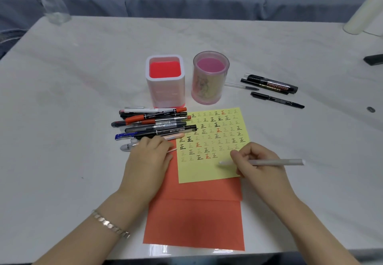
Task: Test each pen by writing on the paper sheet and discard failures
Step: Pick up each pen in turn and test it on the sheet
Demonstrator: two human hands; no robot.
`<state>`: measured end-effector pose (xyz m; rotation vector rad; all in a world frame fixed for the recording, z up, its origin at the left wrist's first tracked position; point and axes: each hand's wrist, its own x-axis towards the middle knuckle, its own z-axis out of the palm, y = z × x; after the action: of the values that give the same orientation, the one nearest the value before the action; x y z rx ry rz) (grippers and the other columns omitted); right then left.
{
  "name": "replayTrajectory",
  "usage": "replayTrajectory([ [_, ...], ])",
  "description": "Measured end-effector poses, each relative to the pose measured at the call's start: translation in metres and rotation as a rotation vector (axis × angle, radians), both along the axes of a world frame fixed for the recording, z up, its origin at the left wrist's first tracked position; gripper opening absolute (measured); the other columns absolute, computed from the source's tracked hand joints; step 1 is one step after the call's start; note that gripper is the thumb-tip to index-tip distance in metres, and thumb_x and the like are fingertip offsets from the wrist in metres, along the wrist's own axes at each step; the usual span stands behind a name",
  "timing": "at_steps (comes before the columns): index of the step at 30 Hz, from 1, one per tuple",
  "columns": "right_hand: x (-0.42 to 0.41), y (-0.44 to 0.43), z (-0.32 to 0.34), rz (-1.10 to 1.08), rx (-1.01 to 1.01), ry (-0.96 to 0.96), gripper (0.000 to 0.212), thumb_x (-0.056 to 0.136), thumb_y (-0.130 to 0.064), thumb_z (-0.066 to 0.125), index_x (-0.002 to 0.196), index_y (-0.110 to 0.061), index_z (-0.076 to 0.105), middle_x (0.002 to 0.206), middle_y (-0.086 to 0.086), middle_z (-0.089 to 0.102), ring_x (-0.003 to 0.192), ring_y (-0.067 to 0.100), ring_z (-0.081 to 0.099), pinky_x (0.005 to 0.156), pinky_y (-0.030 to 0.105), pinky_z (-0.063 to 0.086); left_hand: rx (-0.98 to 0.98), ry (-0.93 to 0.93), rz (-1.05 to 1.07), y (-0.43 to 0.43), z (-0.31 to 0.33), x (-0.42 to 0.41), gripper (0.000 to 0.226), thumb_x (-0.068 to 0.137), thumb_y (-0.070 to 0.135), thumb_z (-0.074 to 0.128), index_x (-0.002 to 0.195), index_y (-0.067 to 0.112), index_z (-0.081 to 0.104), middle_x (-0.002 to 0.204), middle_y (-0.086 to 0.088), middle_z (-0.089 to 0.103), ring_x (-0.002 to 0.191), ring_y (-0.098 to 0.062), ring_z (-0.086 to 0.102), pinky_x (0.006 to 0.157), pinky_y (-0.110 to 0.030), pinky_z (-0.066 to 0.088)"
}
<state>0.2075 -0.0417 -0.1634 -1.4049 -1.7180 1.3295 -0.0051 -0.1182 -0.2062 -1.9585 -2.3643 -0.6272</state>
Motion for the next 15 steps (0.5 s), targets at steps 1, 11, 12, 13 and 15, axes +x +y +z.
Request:
replayTrajectory([
  [1,0.001,-0.001,0.000,0.009,0.002,-0.007,0.029,0.082,-0.022,0.066,0.056,-0.017,0.054,0.059,0.018,0.056,0.054,0.014,0.048,0.057,0.026,0.039,-0.015,-0.011,-0.008,-0.002,-0.001,0.000,0.016,0.083,0.023,0.057,0.085,0.011,0.068,0.079,-0.002,0.062,0.068,-0.025,0.053,0.056,-0.037,0.048],
  [11,0.018,0.000,0.001,-0.008,0.013,0.004,0.029,0.082,-0.018,0.065,0.056,-0.015,0.055,0.057,0.017,0.054,0.051,0.012,0.046,0.051,0.020,0.034,-0.068,-0.257,0.212,-0.022,-0.001,-0.002,0.013,0.079,0.006,0.070,0.090,0.000,0.067,0.099,-0.007,0.053,0.093,-0.024,0.050,0.077,-0.030,0.036],
  [12,0.018,0.001,0.000,-0.007,0.009,0.006,0.029,0.082,-0.018,0.065,0.056,-0.014,0.055,0.058,0.019,0.054,0.052,0.012,0.046,0.051,0.020,0.034,-0.072,-0.254,0.214,-0.024,0.000,-0.002,0.008,0.080,0.005,0.070,0.086,0.001,0.067,0.096,-0.006,0.053,0.090,-0.024,0.051,0.075,-0.029,0.036],
  [13,0.018,0.001,0.000,-0.006,0.008,0.010,0.029,0.082,-0.017,0.066,0.056,-0.014,0.055,0.058,0.019,0.055,0.052,0.012,0.046,0.051,0.020,0.035,-0.078,-0.251,0.209,-0.025,0.001,-0.003,0.004,0.080,0.004,0.069,0.083,0.002,0.067,0.093,-0.005,0.053,0.087,-0.024,0.052,0.074,-0.029,0.036],
  [15,0.017,0.000,0.000,-0.005,0.007,0.019,0.026,0.082,-0.016,0.066,0.058,-0.011,0.056,0.056,0.016,0.056,0.051,0.012,0.048,0.052,0.019,0.036,-0.075,-0.237,0.186,-0.027,0.006,-0.003,0.004,0.080,0.006,0.069,0.081,0.009,0.066,0.089,-0.003,0.057,0.085,-0.024,0.052,0.072,-0.028,0.036],
])
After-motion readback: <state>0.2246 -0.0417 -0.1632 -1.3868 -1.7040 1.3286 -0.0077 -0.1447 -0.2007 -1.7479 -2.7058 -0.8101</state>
